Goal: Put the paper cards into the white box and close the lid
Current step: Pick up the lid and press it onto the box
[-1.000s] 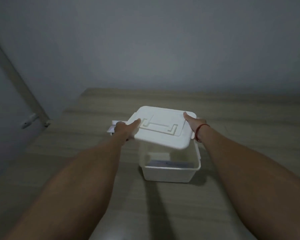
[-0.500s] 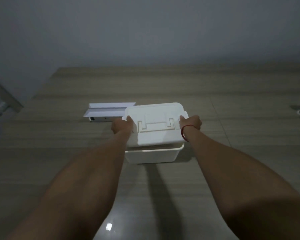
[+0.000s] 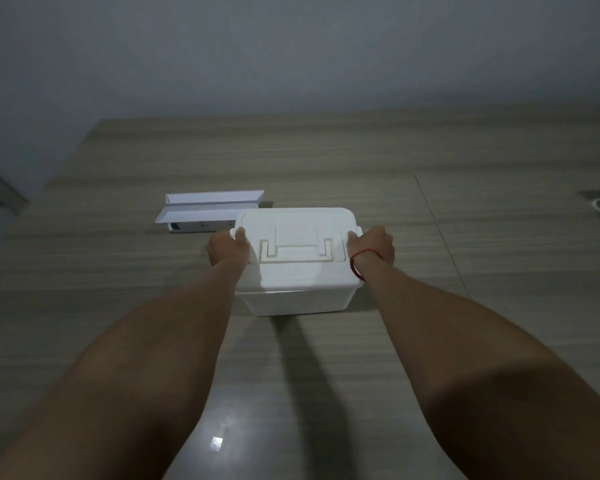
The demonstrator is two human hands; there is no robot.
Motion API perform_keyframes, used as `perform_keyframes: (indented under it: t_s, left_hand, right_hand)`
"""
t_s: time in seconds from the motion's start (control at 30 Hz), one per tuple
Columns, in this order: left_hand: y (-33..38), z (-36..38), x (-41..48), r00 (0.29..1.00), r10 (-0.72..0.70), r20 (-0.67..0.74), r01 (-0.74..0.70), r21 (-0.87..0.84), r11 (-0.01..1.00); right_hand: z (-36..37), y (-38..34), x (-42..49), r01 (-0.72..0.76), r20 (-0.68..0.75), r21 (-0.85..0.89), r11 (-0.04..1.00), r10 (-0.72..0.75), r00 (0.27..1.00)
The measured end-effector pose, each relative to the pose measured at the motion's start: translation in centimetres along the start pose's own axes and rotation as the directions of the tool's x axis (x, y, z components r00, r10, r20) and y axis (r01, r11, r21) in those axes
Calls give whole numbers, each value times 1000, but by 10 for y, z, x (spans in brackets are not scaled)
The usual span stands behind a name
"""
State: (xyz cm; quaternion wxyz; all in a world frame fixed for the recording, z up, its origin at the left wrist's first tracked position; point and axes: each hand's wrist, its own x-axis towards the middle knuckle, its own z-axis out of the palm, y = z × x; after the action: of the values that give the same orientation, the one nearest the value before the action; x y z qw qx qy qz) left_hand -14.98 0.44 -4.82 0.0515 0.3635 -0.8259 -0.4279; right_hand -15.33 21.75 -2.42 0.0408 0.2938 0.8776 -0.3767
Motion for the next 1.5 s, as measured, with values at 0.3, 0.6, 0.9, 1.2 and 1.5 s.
perform_keyframes:
  t_s: [0.3, 0.6, 0.9, 1.2, 1.5]
  left_hand:
    - [-9, 1, -6, 990, -110, 84, 115, -60, 992]
    - [-21, 4, 4, 959, -210, 192, 217, -17, 976]
    - [-26, -6, 4, 997, -79, -6, 79, 52, 996]
    - [-31, 4, -13, 983, 153, -99, -150, 43, 988]
    - [-29, 6, -12, 975, 195, -104, -187, 84, 979]
  right_hand:
    - [6, 6, -5, -44, 23, 75, 996, 43, 999]
    - [7, 5, -10, -278, 273, 313, 908, 195, 942]
    - [8, 13, -5, -327, 245, 406, 853, 244, 939]
    - [18, 15, -14, -138, 3, 254, 957, 141, 990]
    - [26, 11, -18, -82, -86, 180, 980, 99, 991]
